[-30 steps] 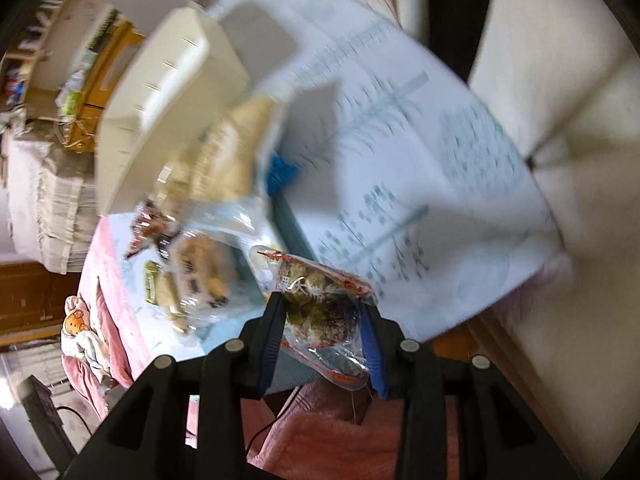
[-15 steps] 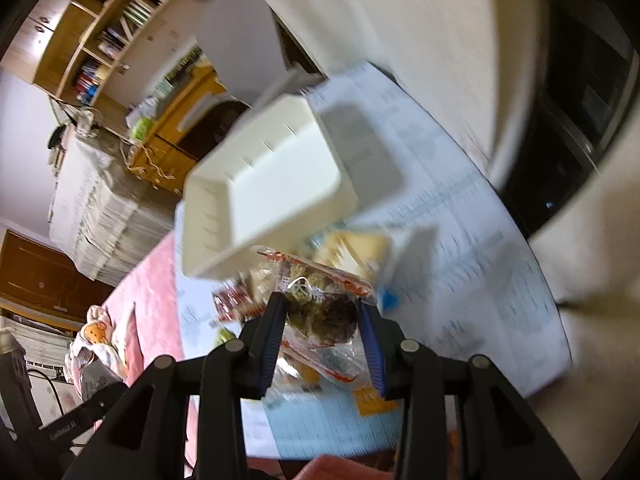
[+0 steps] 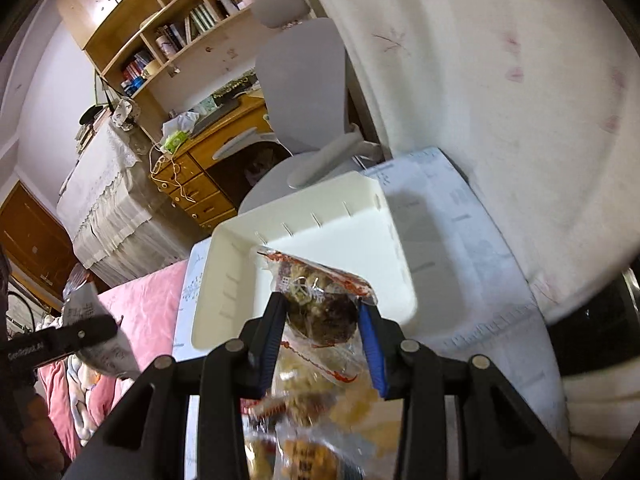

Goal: Organize snacks
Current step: 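Carry both bags over the white tray and open both tools to drop them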

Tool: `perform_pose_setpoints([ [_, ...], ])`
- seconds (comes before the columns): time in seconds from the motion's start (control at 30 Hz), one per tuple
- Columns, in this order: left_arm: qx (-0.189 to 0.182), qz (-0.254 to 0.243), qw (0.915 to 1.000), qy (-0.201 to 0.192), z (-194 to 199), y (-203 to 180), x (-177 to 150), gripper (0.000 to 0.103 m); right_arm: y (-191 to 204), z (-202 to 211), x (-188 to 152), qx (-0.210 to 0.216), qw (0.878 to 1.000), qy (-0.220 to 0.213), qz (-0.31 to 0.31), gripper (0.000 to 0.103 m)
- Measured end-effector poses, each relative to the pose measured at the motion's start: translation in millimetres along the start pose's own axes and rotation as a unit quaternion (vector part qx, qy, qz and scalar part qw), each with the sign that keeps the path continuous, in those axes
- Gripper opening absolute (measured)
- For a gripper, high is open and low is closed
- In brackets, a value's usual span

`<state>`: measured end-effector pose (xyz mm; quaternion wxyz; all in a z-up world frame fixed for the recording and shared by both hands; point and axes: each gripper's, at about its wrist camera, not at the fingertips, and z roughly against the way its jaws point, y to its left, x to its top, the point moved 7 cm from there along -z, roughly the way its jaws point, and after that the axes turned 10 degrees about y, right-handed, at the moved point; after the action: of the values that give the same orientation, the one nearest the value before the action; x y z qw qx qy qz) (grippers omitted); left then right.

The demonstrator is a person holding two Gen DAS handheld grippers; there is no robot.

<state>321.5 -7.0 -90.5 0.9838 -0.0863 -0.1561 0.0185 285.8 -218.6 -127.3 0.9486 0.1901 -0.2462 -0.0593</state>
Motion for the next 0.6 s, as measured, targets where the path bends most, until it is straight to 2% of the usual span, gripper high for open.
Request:
perform_pose_setpoints([
  [0.17,-0.015,-0.021,0.9994,-0.021,-29,-4,24,0.050,9,-25,8,0.001,1.000,-0.001,0.029,0.037],
  [0.2,-0.025,-0.022,0.9992,-0.023,-36,-6,30,0.053,10,-31,8,0.005,1.000,0.004,0.030,0.037],
  [0.23,-0.029,-0.022,0.9991,-0.022,-39,-7,34,0.060,9,-35,10,0.005,1.000,0.006,0.029,0.038],
  [0.27,-0.030,-0.021,0.9991,-0.019,-44,-8,38,0.078,9,-38,11,0.005,1.000,0.008,0.027,0.040],
  [0.3,-0.028,-0.019,0.9992,-0.020,-49,-8,43,0.084,8,-43,13,0.006,1.000,0.014,0.021,0.040],
  [0.37,-0.025,-0.011,0.9993,-0.027,-53,-7,47,0.084,6,-53,15,0.027,0.999,0.034,0.009,0.043],
  [0.47,-0.021,0.002,0.9997,-0.014,-59,-3,47,0.084,0,-57,16,0.024,0.999,0.042,-0.004,0.062],
  [0.6,0.003,0.010,0.9999,0.012,-65,6,34,0.084,-1,-60,15,0.022,0.999,0.046,-0.010,0.065],
])
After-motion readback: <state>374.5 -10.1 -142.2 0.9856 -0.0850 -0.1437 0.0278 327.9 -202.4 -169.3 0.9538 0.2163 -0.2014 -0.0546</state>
